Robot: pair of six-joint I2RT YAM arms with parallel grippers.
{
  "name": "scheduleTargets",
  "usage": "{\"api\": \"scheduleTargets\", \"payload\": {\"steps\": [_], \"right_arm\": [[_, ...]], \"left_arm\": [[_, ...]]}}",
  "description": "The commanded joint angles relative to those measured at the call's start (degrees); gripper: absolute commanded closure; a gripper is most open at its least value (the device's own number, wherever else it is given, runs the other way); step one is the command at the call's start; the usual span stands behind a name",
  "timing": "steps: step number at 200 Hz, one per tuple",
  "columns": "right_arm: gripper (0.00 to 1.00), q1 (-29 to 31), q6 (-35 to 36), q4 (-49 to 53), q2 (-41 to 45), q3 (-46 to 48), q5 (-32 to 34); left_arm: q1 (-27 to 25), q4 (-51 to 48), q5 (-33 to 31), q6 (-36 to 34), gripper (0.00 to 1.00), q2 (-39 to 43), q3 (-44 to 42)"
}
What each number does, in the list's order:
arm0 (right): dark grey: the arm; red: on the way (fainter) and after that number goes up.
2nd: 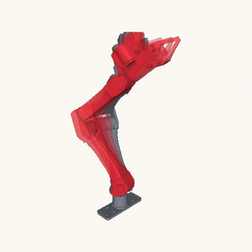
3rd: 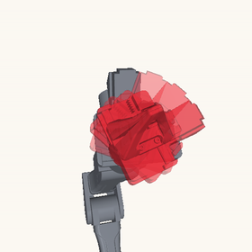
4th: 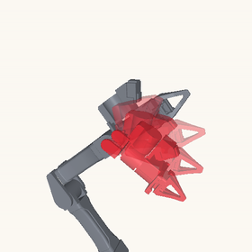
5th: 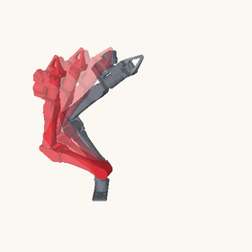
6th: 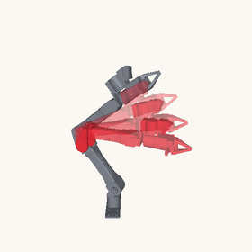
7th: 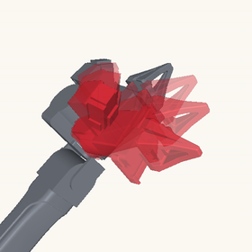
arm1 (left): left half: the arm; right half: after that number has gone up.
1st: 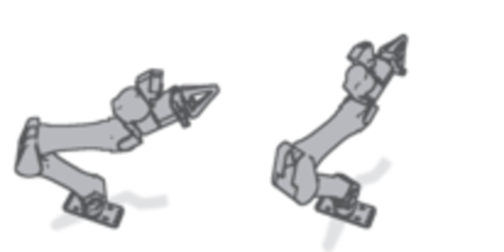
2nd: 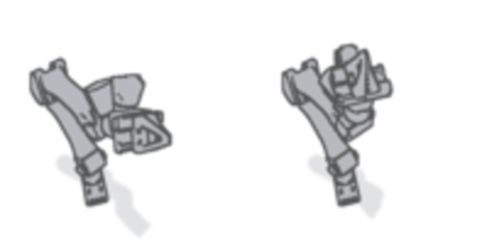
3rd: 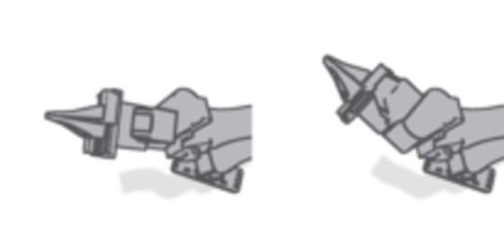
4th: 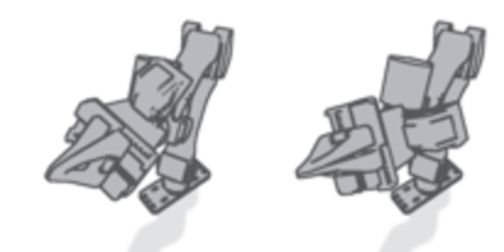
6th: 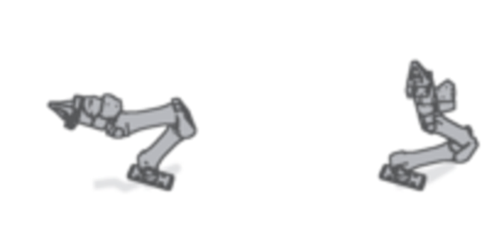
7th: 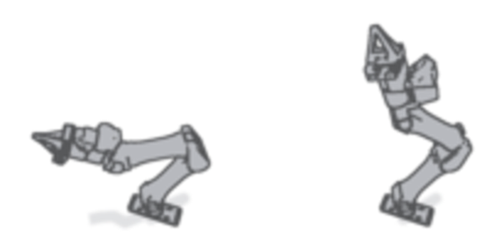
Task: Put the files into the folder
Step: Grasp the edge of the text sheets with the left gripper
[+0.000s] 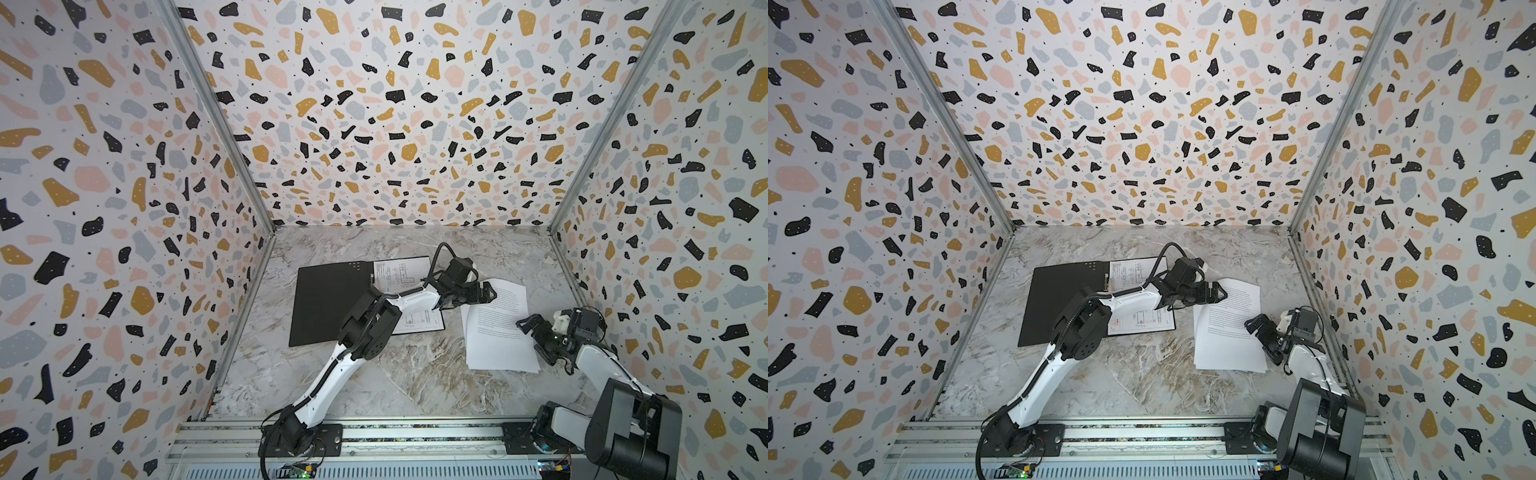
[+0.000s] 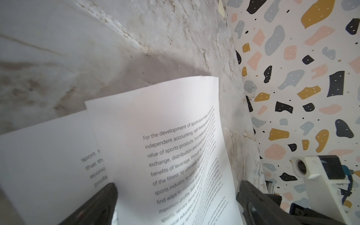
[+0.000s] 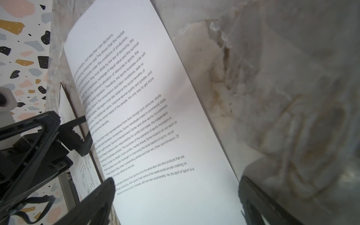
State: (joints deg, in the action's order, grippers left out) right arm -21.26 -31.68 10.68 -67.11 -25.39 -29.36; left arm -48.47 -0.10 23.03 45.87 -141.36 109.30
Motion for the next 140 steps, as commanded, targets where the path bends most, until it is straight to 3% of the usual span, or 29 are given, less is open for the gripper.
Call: {"api": "scheduleTargets", "payload": {"steps": [1, 73, 140], "right_arm": [[0.01, 0.2, 0.0, 1.8, -0.7, 1.3, -0.2], [0.01, 0.3, 0.0, 0.8, -1.0, 2.1, -0.9], [0.00, 0.3, 0.0, 0.8, -0.3, 1.5, -4.0]], "left_arm": [[-0.3, 1.8, 2.6, 2.6, 0.00, 1.7, -2.2], [-0.2, 10.9, 4.4, 10.1, 0.00, 4.6, -6.0], [-0.3, 12.0, 4.7, 11.2, 0.00, 4.8, -5.4]]}}
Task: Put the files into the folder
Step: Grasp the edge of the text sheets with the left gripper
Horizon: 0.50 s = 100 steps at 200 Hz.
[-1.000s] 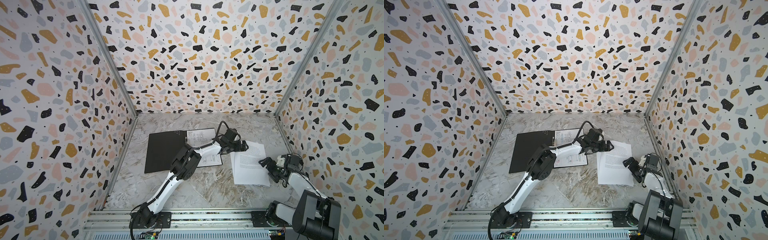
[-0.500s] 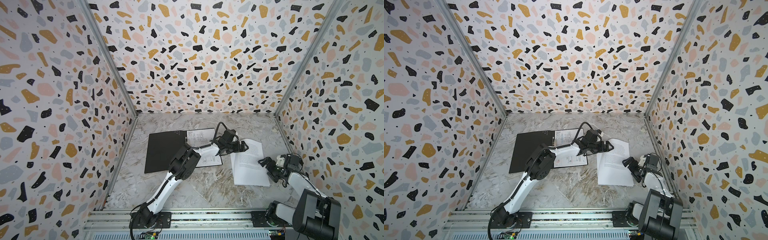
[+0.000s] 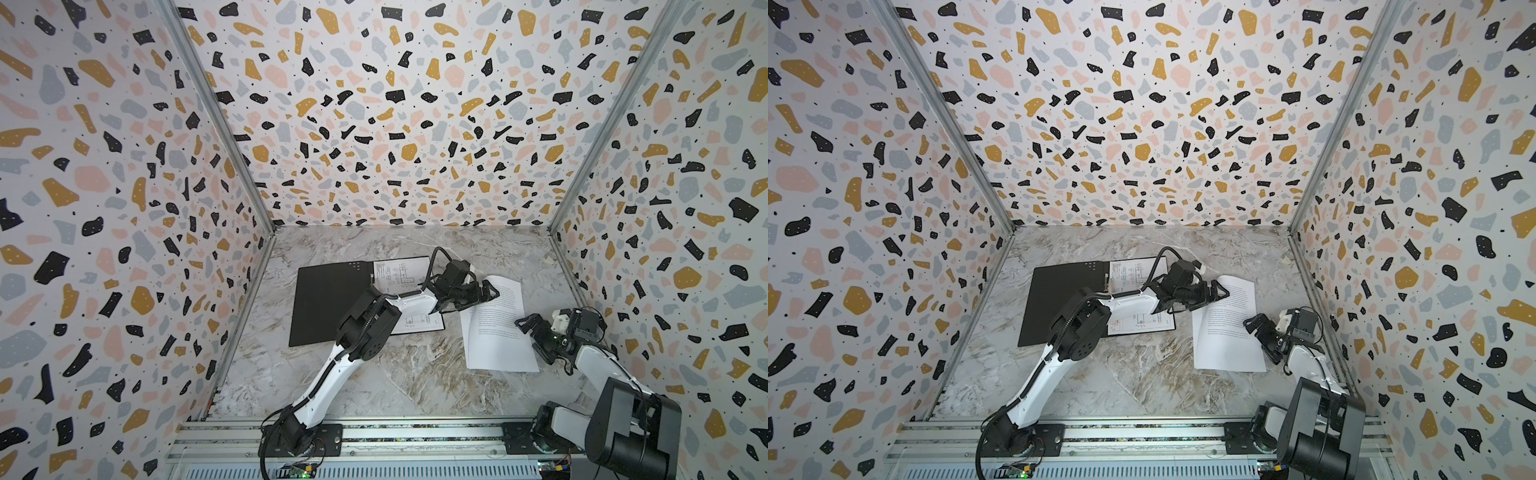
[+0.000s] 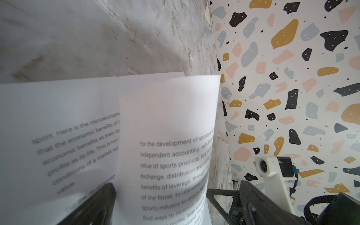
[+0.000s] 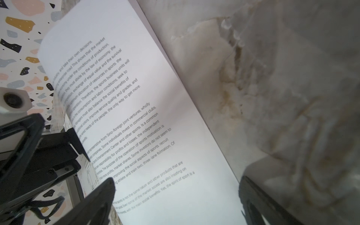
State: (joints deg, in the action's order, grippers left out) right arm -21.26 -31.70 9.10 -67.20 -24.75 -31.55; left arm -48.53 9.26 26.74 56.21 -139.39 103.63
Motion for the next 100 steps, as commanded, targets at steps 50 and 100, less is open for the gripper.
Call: {"api": "scheduleTargets", "payload": {"steps": [50, 100], "right_arm": [[0.00, 0.3, 0.3, 2.3, 0.0, 0.9, -3.1], [0.00, 0.3, 0.6, 2.2, -0.1, 1.6, -2.7]], "left_arm": [[-0.2, 4.7, 1.6, 3.2, 0.00, 3.7, -0.8], [-0.2, 9.9, 1.8, 5.7, 0.00, 6.0, -2.9]]}}
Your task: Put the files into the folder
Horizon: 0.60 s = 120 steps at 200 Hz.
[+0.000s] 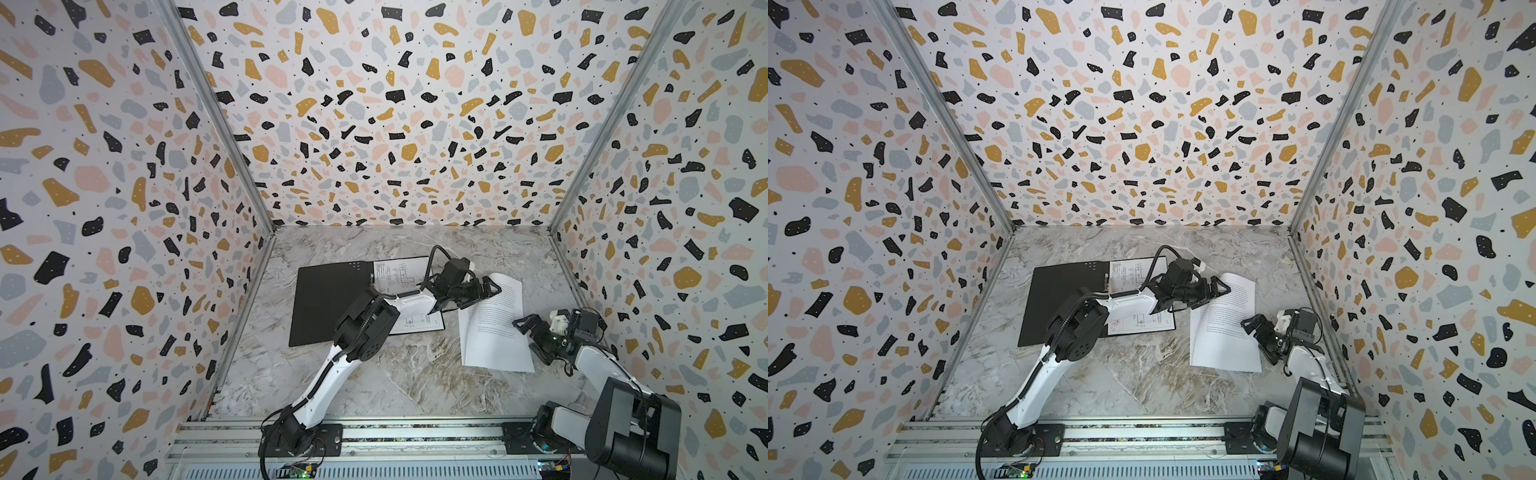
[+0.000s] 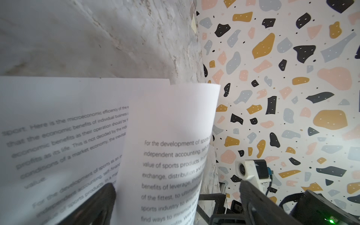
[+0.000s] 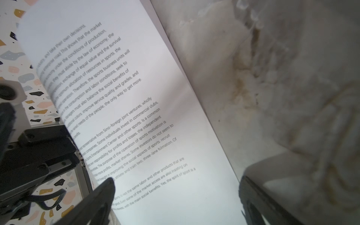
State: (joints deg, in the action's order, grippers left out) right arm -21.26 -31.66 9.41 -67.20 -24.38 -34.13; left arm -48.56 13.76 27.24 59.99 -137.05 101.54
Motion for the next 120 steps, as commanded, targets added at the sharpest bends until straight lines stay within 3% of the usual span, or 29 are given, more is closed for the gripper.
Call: {"api": "scheduleTargets", "payload": {"steps": [1, 120], "right_arm": [[0.00, 0.3, 0.5, 1.9, -0.1, 1.2, -0.1], [0.00, 0.4, 1.1, 0.8, -2.4, 1.5, 0.4]], "left_arm": [[-0.2, 5.5, 1.3, 2.0, 0.00, 3.7, -0.9], [-0.2, 15.9, 1.0, 8.8, 0.00, 7.2, -8.9]]}}
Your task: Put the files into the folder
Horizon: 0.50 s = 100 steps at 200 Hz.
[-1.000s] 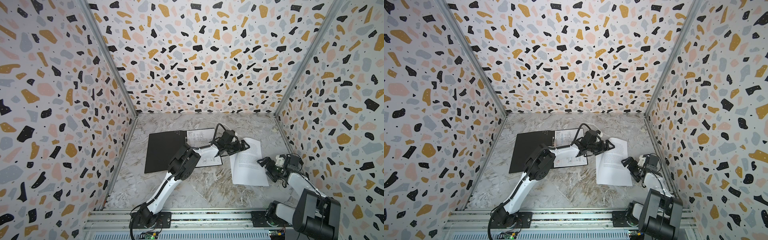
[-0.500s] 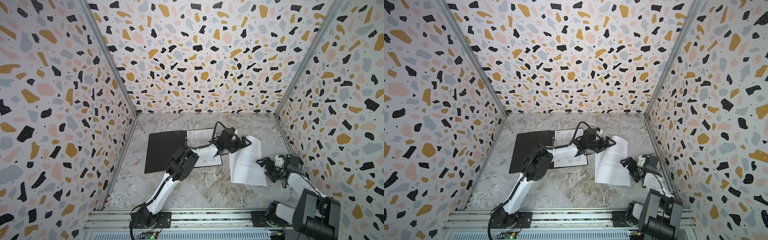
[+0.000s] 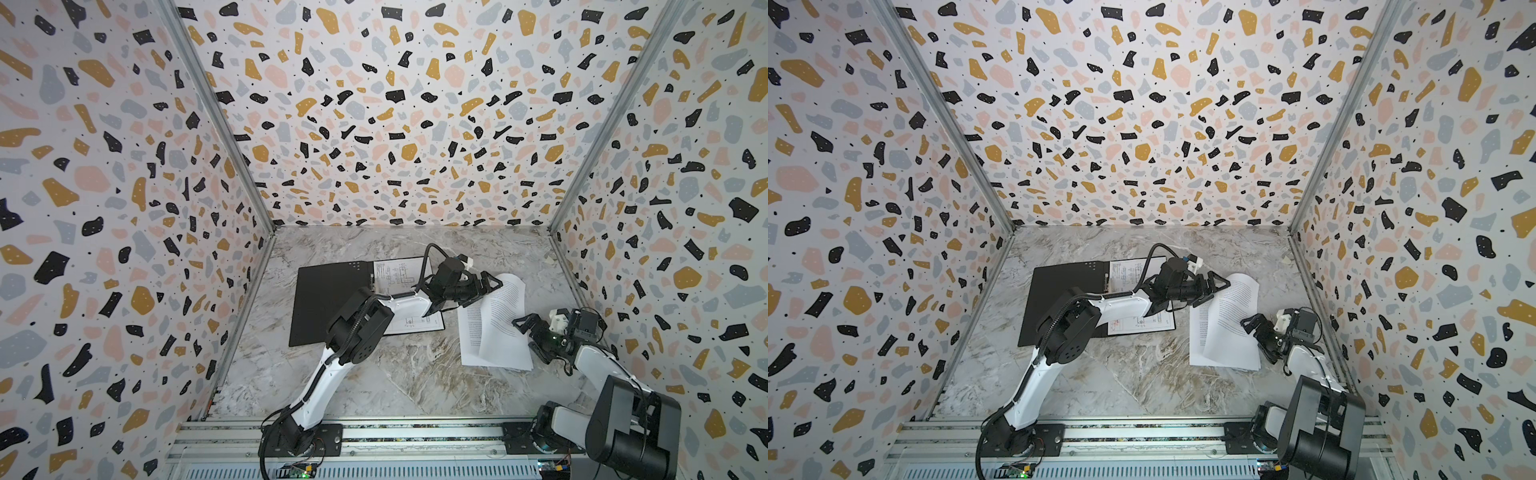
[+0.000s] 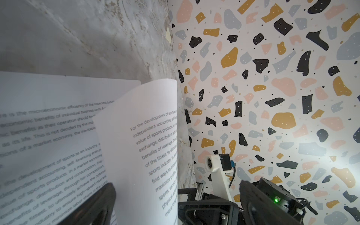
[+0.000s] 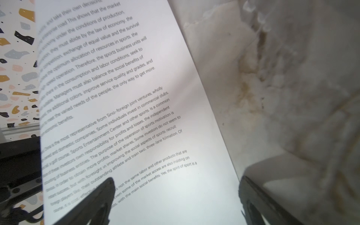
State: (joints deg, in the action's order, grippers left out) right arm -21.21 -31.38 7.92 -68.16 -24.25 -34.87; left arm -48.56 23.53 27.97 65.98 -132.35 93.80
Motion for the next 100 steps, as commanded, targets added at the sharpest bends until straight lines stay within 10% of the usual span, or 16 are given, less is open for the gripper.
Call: {"api": "scheduleTargets", "payload": {"steps": [1, 100], "right_arm": [[0.00, 0.3, 0.8, 2.2, -1.6, 1.4, 1.1], [0.00, 0.4, 0.4, 0.7, -3.3, 1.8, 0.9]], "left_arm": [[-0.2, 6.2, 0.2, 2.9, 0.00, 2.5, -1.2], [-0.2, 6.8, -2.0, 4.0, 0.00, 5.3, -5.8]]}}
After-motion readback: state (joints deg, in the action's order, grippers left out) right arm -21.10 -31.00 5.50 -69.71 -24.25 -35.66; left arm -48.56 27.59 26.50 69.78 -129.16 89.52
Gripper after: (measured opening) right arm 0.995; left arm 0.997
